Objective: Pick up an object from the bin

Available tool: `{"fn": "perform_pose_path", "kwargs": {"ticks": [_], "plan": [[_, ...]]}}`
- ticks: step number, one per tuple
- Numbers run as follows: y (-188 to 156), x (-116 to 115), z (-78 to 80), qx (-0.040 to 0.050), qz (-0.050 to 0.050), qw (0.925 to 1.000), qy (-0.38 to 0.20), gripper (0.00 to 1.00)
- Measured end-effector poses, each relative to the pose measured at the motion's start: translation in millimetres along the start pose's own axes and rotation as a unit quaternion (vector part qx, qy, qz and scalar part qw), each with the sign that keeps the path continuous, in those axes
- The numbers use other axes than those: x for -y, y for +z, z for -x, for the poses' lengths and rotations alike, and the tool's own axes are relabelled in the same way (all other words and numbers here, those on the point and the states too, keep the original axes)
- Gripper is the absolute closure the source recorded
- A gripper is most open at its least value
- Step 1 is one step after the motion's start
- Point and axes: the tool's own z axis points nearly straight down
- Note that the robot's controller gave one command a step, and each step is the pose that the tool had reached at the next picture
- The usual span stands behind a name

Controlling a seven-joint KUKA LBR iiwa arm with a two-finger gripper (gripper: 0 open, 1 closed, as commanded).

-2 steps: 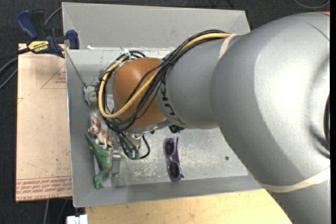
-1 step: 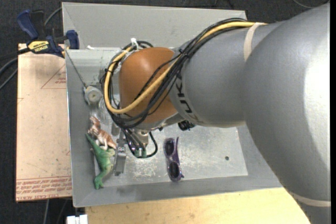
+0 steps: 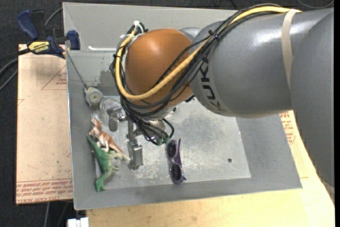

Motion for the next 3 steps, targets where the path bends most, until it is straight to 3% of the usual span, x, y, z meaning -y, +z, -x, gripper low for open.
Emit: {"fn": "perform_pose_path", "kwargs": {"ticks": [1, 2, 3], "plan": [[-25, 21, -19.7, -0.0017, 0.0, 0.9928, 0.12, 0.0], [-3, 41, -16.5, -0.0008, 0.0, 0.9934, 0.115, 0.0], [30, 53, -49.0, -0.004, 0.0, 0.9991, -0.043, 0.0]]}}
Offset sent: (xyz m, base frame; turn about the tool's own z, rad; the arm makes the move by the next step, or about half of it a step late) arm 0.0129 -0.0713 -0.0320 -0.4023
